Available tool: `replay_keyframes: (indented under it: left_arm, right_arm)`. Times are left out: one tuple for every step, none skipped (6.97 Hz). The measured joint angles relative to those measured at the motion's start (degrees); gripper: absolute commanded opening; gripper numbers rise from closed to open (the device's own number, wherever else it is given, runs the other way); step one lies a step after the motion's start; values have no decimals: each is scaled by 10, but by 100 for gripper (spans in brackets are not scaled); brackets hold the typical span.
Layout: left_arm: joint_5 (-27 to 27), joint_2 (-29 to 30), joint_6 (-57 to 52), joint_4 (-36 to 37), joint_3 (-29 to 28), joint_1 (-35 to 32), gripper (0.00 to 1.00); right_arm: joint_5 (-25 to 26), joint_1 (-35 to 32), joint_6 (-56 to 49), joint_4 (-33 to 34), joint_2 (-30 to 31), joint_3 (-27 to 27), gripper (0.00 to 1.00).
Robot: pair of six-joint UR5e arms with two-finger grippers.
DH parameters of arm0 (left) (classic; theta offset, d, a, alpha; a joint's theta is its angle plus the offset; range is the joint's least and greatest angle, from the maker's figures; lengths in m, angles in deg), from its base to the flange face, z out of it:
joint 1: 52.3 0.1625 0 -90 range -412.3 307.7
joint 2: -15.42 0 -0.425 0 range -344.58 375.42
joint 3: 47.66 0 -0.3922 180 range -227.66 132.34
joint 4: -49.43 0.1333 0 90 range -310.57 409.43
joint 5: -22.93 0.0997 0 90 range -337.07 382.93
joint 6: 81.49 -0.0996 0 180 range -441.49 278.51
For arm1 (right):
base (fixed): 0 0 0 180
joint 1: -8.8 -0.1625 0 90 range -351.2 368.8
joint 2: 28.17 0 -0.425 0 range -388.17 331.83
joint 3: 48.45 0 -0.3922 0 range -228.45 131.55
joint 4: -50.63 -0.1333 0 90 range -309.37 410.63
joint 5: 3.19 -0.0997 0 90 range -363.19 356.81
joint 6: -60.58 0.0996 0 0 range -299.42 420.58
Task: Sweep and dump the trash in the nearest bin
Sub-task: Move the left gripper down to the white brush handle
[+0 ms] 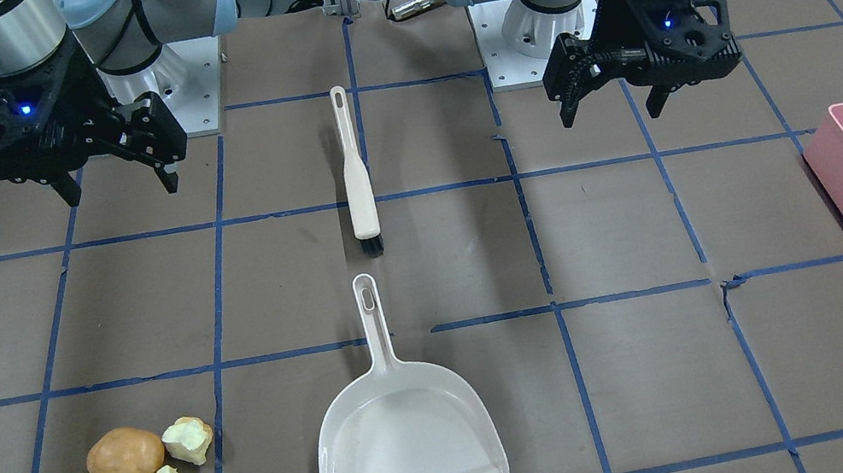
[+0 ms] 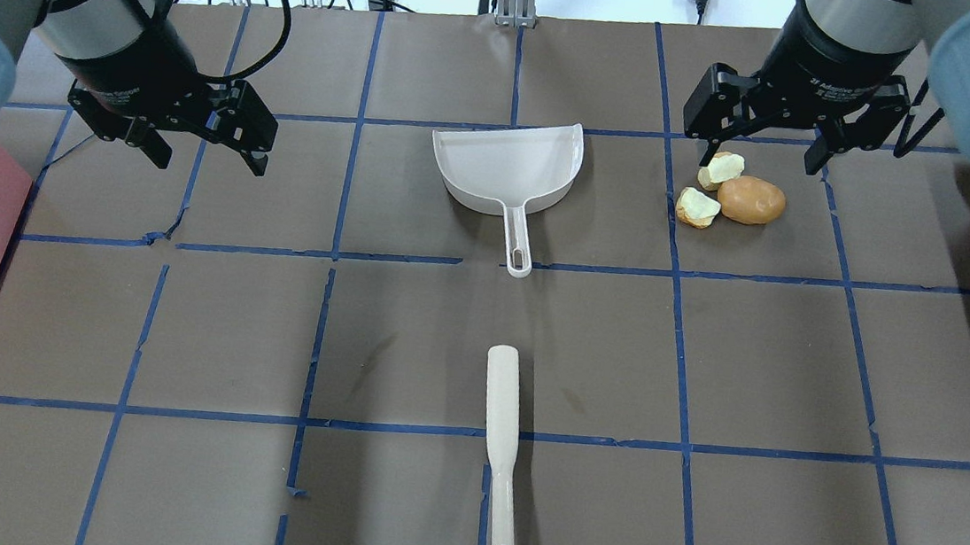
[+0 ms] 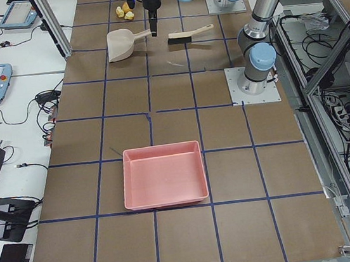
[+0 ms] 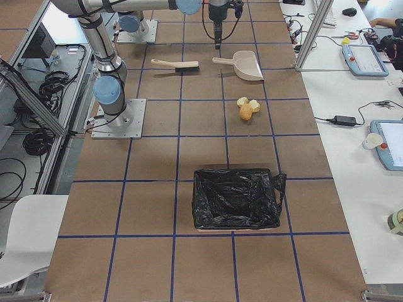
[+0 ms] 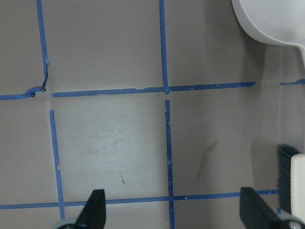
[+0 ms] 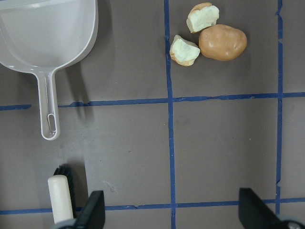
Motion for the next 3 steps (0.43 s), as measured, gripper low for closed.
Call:
replay_keyframes:
  left_arm:
    - [-1, -3, 1, 0, 5, -1, 100]
    - [-3, -8, 9, -1, 20, -4, 100]
    - [-4, -13, 28, -1, 42, -18, 100]
  right_arm:
    - [0, 0, 0, -1, 0, 0, 100]
    - [0, 0, 0, -2, 0, 0, 100]
    - [0, 0, 0, -3, 0, 0, 100]
